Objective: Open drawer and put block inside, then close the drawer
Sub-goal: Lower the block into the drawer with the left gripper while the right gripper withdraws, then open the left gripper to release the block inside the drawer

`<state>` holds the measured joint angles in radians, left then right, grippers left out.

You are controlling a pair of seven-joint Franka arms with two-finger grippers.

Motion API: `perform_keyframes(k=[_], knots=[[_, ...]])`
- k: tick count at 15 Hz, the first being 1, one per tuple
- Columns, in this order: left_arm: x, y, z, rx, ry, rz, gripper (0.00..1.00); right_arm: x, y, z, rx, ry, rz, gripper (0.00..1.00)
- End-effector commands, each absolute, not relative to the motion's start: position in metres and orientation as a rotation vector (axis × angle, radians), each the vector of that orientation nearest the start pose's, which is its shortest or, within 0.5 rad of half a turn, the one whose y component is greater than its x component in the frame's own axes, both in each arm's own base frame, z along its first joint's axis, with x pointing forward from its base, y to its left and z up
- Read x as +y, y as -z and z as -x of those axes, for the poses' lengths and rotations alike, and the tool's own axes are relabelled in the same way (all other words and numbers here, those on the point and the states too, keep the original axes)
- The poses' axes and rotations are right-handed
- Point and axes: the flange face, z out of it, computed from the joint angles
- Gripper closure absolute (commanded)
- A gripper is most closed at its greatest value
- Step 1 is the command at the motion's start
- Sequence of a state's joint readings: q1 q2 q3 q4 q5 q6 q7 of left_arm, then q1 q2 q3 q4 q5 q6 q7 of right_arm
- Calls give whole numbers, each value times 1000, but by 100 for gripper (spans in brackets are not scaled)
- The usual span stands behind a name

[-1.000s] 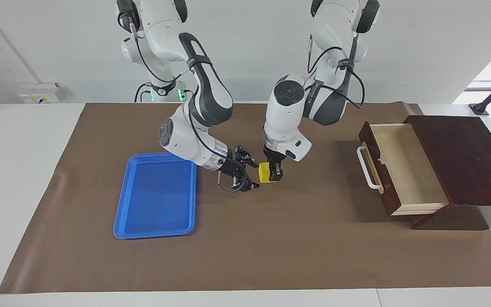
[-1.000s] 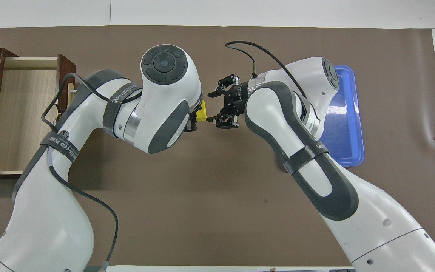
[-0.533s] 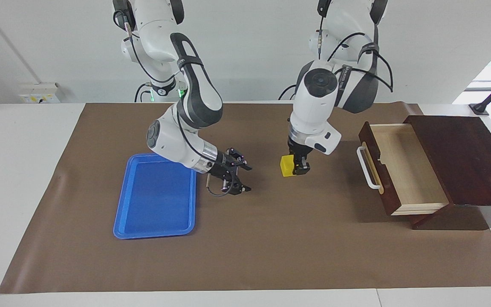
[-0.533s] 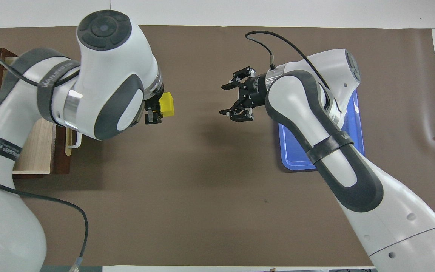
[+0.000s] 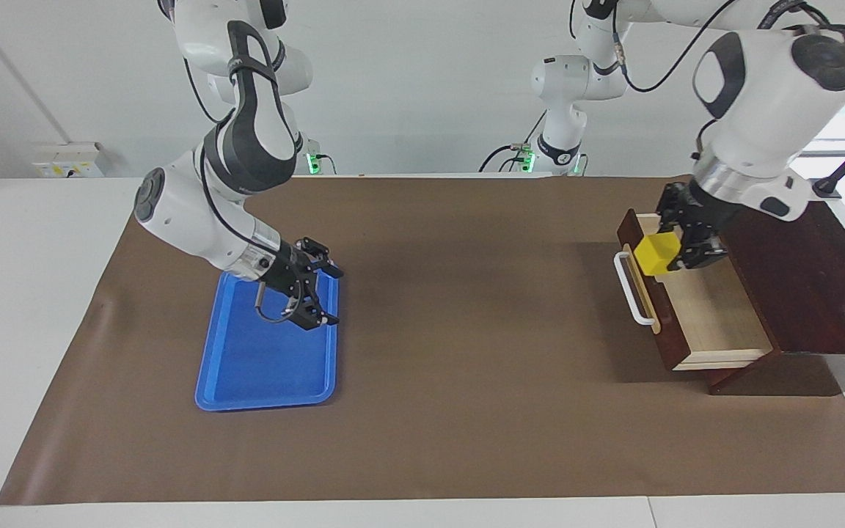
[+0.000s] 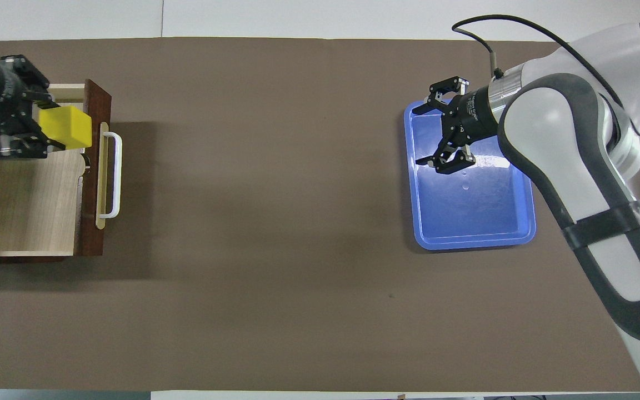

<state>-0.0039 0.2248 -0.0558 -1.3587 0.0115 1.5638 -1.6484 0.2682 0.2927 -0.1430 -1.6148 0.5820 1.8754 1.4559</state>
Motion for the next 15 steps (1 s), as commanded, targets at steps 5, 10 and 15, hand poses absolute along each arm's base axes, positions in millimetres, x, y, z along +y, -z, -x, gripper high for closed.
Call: perform_keyframes(k=[5, 10, 15], knots=[[41, -518, -593, 2171, -7, -2262, 100, 74, -549, -583, 1403, -313, 2591, 0], [48, -476, -580, 2203, 23, -2258, 100, 55, -595, -546, 903, -196, 2926, 0], [71, -456, -571, 2234, -14, -2204, 100, 54, -595, -537, 356, -172, 3118, 0]])
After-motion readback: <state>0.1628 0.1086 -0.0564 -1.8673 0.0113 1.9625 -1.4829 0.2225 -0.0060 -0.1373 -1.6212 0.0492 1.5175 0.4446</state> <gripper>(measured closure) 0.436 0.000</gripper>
